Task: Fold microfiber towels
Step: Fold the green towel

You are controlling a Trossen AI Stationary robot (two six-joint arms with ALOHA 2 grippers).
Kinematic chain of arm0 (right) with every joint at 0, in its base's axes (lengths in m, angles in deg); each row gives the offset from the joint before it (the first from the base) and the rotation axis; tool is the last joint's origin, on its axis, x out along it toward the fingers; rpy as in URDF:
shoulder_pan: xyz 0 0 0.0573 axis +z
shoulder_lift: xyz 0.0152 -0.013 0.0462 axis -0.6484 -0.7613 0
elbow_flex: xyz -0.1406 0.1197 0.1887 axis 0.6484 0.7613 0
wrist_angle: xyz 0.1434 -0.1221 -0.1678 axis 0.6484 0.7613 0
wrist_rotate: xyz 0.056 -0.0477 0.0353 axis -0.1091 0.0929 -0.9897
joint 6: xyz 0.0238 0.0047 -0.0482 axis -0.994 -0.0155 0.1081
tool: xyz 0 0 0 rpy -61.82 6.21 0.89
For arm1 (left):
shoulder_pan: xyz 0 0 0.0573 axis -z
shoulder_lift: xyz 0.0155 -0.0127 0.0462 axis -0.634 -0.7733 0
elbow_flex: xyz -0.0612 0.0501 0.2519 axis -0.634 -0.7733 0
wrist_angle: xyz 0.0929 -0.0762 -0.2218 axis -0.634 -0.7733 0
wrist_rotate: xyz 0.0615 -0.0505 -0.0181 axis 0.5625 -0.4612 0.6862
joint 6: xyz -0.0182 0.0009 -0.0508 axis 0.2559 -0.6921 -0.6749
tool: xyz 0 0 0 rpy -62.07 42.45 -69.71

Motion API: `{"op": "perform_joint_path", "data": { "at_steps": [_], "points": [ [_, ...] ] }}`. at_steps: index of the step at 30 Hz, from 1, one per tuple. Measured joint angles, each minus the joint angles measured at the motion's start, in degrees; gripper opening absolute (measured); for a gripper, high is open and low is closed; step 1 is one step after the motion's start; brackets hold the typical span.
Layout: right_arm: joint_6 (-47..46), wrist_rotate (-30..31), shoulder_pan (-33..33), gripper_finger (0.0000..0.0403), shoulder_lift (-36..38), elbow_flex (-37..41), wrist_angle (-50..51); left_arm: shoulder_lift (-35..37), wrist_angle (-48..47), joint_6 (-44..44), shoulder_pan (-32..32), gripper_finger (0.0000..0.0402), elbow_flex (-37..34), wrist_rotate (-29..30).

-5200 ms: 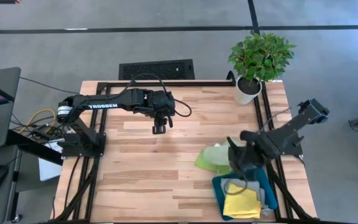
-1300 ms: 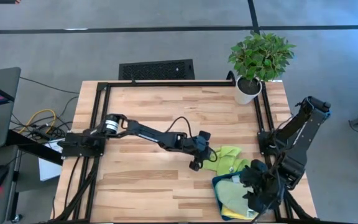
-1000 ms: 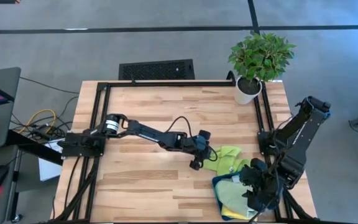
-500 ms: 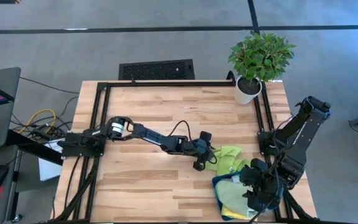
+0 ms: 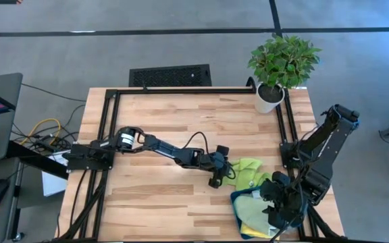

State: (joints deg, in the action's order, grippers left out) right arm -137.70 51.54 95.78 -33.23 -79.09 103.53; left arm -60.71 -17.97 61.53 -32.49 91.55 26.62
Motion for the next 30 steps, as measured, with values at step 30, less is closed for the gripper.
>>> {"op": "perform_joint_path", "data": {
  "at_steps": [30],
  "points": [
    [-0.04, 0.10, 0.00, 0.0240, 0.00, 0.00, -0.02, 0.00, -0.26, -0.74, 0.24, 0.0005, 0.00, 3.47]
  ]
}}
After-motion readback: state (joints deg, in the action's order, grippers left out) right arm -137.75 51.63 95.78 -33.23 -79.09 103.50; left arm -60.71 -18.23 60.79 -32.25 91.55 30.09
